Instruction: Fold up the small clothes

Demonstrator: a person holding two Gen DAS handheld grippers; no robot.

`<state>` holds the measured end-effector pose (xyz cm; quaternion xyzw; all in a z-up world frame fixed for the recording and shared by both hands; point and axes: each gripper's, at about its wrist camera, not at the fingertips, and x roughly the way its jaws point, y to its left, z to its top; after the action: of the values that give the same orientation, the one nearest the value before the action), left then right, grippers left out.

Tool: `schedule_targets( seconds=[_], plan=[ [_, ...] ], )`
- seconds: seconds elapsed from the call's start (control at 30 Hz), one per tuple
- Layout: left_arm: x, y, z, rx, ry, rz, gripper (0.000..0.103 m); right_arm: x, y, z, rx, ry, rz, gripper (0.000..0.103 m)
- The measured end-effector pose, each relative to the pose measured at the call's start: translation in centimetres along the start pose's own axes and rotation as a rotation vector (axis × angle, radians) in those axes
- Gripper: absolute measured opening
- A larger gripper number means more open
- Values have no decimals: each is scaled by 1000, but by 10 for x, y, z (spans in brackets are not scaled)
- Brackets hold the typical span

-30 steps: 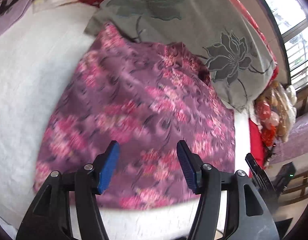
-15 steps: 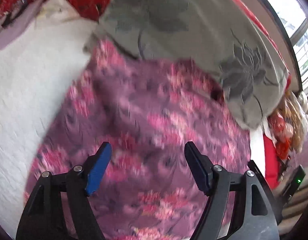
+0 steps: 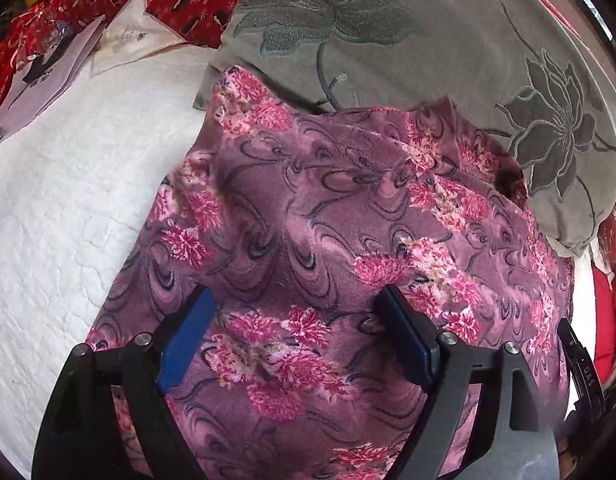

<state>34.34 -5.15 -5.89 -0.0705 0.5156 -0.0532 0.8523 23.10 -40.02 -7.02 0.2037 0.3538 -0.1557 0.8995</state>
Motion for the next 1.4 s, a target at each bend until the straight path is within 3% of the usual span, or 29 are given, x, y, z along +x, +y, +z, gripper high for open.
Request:
schedule_targets(
  seconds=[0.17, 0.33, 0.4, 0.47, 0.63, 0.7, 0.73, 0.8, 0.83, 0.93, 0.97, 1.1, 1.23, 1.27, 1.33, 1.4],
  plan=[
    [2, -1, -1, 8, -7, -6, 86, -2, 11, 12, -22, 52, -48, 49],
    [4, 2, -1, 13, -11, -7, 86, -5, 22, 33, -22, 4, -58, 49],
    [3, 1, -2, 12, -9, -8, 86, 7, 24, 37, -34, 28, -91, 49],
    [2, 1, -4, 14, -6, -13, 86, 30, 21, 36, -48, 112, -122, 50],
    [-5, 13, 15, -8, 2, -79, 85, 22, 22, 45, -68, 94, -117, 48],
    [6, 16, 27, 0, 28, -40, 85, 7, 21, 46, -77, 30, -128, 52],
    [16, 15, 32, 14, 66, -24, 85, 7, 17, 46, -74, 38, -135, 53],
    [27, 8, 39, 75, 108, 18, 86, 24, 5, 42, -49, 153, -163, 53],
    [25, 2, 41, 112, 121, 36, 85, 30, -1, 43, -28, 199, -152, 53],
    [7, 0, 40, 157, 121, 10, 85, 5, -13, 48, 46, 136, -131, 54],
    [-2, 2, 36, 161, 111, -1, 85, -11, -16, 46, 60, 109, -84, 54],
    [-13, 11, 6, 161, 142, -37, 86, -50, -18, 20, 24, 79, -3, 56],
    [-7, 13, -9, 181, 178, -22, 87, -25, -24, -9, -44, 249, -29, 56],
    [-12, 14, -8, 181, 206, -26, 86, -37, -26, -10, -20, 185, -34, 56],
    [-22, 20, -5, 174, 219, -45, 86, -49, -21, -8, -3, 186, -77, 57],
    [-32, 30, -6, 175, 205, -17, 86, -66, -8, -12, -20, 155, -25, 59]
  ],
)
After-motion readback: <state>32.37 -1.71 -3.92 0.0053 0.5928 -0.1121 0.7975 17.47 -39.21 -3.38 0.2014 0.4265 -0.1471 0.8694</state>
